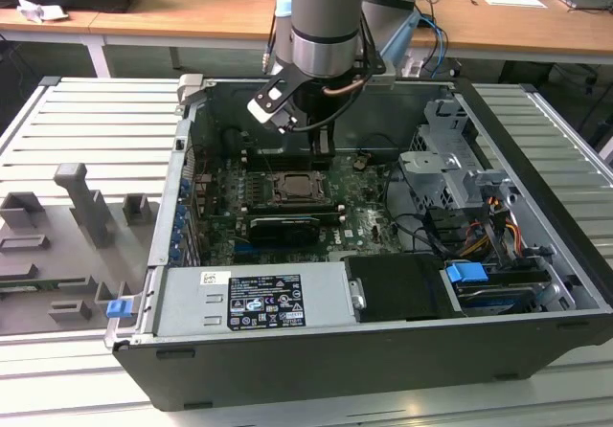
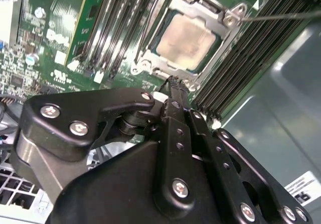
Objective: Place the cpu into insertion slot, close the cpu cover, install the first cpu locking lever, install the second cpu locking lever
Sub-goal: 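Close the cpu cover, then install the first cpu locking lever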
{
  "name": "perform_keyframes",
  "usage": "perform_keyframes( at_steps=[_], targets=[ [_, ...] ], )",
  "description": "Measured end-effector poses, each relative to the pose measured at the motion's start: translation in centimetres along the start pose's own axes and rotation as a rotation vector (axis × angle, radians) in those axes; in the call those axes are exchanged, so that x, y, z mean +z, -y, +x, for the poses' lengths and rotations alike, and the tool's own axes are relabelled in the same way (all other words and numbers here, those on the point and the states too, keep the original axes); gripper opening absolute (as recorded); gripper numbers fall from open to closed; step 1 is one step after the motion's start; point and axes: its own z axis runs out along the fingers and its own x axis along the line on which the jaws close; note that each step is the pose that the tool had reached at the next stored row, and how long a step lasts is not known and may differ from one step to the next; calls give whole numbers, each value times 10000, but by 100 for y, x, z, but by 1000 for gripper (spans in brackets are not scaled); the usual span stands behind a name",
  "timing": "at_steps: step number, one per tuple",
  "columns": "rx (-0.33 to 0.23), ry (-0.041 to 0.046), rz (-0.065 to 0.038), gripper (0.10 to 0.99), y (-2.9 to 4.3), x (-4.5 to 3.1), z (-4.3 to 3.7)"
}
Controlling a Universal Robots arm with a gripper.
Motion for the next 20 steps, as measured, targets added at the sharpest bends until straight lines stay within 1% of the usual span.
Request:
perform_keyframes(
  at_steps=[7, 9, 12, 13, 14, 17, 20],
  targets=[
    [-1, 0, 0, 106, 90, -5, -3],
    [-1, 0, 0, 106, 137, -8, -3],
    [-1, 0, 0, 106, 181, -11, -5],
    [0, 0, 0, 106, 210, -12, -5],
    [0, 1, 0, 106, 223, -13, -6],
    [-1, 1, 1, 106, 224, -39, -5],
    [-1, 1, 1, 106, 220, -104, -1]
  ],
)
